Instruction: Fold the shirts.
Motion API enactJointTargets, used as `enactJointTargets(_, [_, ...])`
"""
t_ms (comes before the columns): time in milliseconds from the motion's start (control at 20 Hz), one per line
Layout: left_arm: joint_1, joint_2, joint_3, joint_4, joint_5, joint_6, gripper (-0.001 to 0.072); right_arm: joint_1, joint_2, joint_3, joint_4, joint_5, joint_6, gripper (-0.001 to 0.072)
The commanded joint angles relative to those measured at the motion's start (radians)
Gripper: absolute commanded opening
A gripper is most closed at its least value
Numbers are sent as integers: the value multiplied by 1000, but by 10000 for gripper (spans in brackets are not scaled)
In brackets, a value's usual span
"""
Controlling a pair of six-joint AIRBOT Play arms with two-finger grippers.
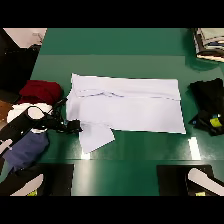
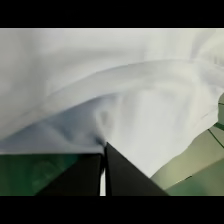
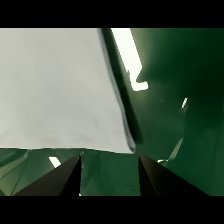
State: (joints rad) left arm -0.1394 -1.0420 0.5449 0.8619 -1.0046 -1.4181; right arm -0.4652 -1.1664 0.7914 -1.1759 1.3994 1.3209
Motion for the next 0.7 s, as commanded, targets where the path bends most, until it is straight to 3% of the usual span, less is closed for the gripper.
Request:
enactJointTargets(0, [0, 1, 31, -8, -16, 23, 29, -110, -1, -118, 14, -45, -45, 409])
enactJointTargets(400, [0, 1, 31, -6, -25, 23, 29, -4, -105, -137, 148, -142, -74, 394])
enactJointTargets(450, [0, 1, 31, -6, -27, 23, 29, 9, -105, -137, 145, -153, -74, 298])
enactJointTargets(500, [0, 1, 31, -6, -28, 23, 29, 17, -105, -137, 145, -163, -74, 262])
enactJointTargets(550, [0, 1, 31, -5, -28, 23, 29, 19, -105, -137, 143, -163, -74, 177])
enactJointTargets(600, [0, 1, 31, -5, -34, 25, 28, 19, -105, -137, 134, -158, -74, 49])
enactJointTargets(650, [0, 1, 31, -3, -48, 35, 28, 19, -105, -137, 124, -148, -74, 14])
